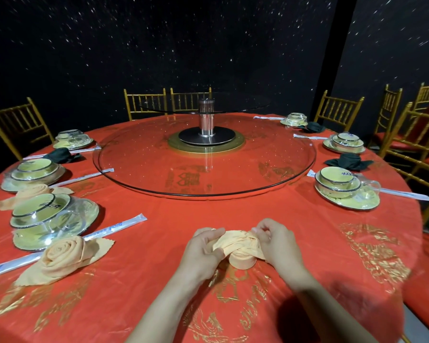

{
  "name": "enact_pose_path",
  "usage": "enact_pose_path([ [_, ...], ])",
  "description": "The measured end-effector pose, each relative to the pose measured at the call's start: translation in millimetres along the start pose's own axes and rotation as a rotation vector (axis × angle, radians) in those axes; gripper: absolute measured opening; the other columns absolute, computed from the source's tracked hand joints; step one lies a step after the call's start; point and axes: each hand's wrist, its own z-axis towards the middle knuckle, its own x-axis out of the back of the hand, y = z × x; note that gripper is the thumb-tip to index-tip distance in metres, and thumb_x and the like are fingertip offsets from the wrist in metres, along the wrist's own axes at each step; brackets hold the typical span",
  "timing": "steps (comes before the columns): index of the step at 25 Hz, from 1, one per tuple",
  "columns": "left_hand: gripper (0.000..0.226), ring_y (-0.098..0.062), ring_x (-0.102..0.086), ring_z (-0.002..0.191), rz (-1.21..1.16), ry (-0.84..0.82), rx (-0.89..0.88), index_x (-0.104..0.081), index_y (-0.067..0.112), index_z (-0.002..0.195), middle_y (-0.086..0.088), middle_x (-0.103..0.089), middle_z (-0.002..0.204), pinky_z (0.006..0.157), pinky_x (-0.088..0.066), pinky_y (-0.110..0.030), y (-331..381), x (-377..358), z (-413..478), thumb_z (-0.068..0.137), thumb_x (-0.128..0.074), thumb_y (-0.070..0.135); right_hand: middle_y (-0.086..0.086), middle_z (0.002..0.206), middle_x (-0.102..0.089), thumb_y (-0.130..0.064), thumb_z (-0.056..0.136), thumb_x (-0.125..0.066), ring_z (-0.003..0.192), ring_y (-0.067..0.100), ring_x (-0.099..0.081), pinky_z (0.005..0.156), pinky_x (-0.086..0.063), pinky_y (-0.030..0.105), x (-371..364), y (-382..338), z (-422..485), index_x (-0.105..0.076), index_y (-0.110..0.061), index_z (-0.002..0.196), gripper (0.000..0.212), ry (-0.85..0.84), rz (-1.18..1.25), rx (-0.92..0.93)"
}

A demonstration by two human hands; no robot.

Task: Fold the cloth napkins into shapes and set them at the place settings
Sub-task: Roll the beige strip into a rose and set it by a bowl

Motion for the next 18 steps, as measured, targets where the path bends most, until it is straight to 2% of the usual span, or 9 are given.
enact_pose_path([
  [2,0.041,0.009,-0.045,0.091,0.046,-0.027,-0.015,-0.056,0.004,0.124,-0.003,-0.041,0.121,0.073,-0.029,0.007,-1.9,-2.6,-0.1,0.086,-0.055,-0.011,-0.004,0.080,-0.065,-0.039,0.093,-0.052,0.086,0.027,-0.059,0.063,-0.039,0.032,-3.6,1.9,-1.0,-0.056,-0.030,0.086,0.012,-0.025,-0.100,-0.002],
  [4,0.041,0.005,-0.044,0.096,0.071,-0.040,-0.025,-0.056,0.007,0.125,-0.002,-0.041,0.122,0.076,-0.024,0.010,-2.2,-5.7,-1.7,0.087,-0.056,-0.008,-0.009,0.081,-0.061,-0.034,0.090,-0.058,0.085,0.023,-0.060,0.068,-0.043,0.033,2.3,1.9,0.0,-0.055,-0.032,0.088,0.004,-0.027,-0.036,0.040],
  [5,0.042,0.002,-0.044,0.099,0.083,-0.046,-0.029,-0.056,0.007,0.126,-0.001,-0.041,0.122,0.077,-0.022,0.010,-1.9,-7.0,-2.2,0.087,-0.056,-0.007,-0.012,0.084,-0.059,-0.027,0.088,-0.061,0.084,0.018,-0.058,0.073,-0.045,0.033,6.7,1.1,-1.5,-0.055,-0.032,0.092,0.009,0.028,0.003,0.113],
  [8,0.043,-0.003,-0.044,0.104,0.092,-0.060,-0.029,-0.056,0.008,0.126,0.000,-0.042,0.120,0.080,-0.023,0.009,0.1,-11.1,-0.9,0.086,-0.056,-0.008,-0.008,0.099,-0.058,-0.012,0.084,-0.055,0.093,0.010,-0.054,0.082,-0.042,0.027,17.0,1.3,-10.1,-0.062,-0.020,0.099,0.018,0.251,0.032,0.539],
  [10,0.044,-0.002,-0.044,0.104,0.094,-0.063,-0.025,-0.056,0.009,0.125,0.000,-0.042,0.119,0.080,-0.025,0.008,1.7,-12.8,-1.1,0.085,-0.056,-0.008,-0.008,0.098,-0.061,-0.021,0.084,-0.053,0.093,0.010,-0.056,0.080,-0.041,0.025,18.8,7.0,-19.2,-0.064,-0.020,0.092,0.013,0.202,-0.034,0.764],
  [11,0.043,-0.002,-0.044,0.103,0.094,-0.058,-0.024,-0.056,0.008,0.125,0.001,-0.041,0.118,0.079,-0.025,0.008,2.3,-13.0,-1.3,0.085,-0.056,-0.008,-0.009,0.098,-0.062,-0.028,0.085,-0.055,0.094,0.009,-0.057,0.080,-0.042,0.025,18.4,13.1,-22.0,-0.064,-0.021,0.091,0.012,0.163,-0.067,0.810],
  [13,0.041,-0.001,-0.045,0.099,0.075,-0.053,-0.017,-0.056,0.006,0.125,0.000,-0.040,0.118,0.077,-0.026,0.008,3.0,-13.2,-1.8,0.086,-0.056,-0.009,-0.012,0.097,-0.065,-0.037,0.085,-0.058,0.095,0.006,-0.058,0.082,-0.043,0.022,18.0,23.8,-23.9,-0.061,-0.025,0.089,0.013,0.120,-0.056,0.802],
  [16,0.039,0.001,-0.049,0.085,-0.011,-0.035,0.031,-0.057,0.002,0.121,-0.002,-0.042,0.117,0.070,-0.036,0.001,1.7,-9.4,1.9,0.086,-0.052,-0.014,-0.014,0.096,-0.064,-0.037,0.084,-0.055,0.092,0.004,-0.058,0.080,-0.041,0.017,15.0,29.3,-23.9,-0.051,-0.031,0.083,0.007,0.100,-0.004,0.752],
  [18,0.037,-0.006,-0.052,0.080,-0.052,-0.014,0.071,-0.060,0.003,0.117,-0.002,-0.046,0.116,0.066,-0.040,-0.004,-1.4,-5.4,5.4,0.085,-0.053,-0.014,-0.016,0.101,-0.059,-0.036,0.085,-0.054,0.095,0.003,-0.056,0.081,-0.041,0.020,11.8,31.6,-23.4,-0.048,-0.032,0.083,0.008,0.062,0.047,0.727],
])
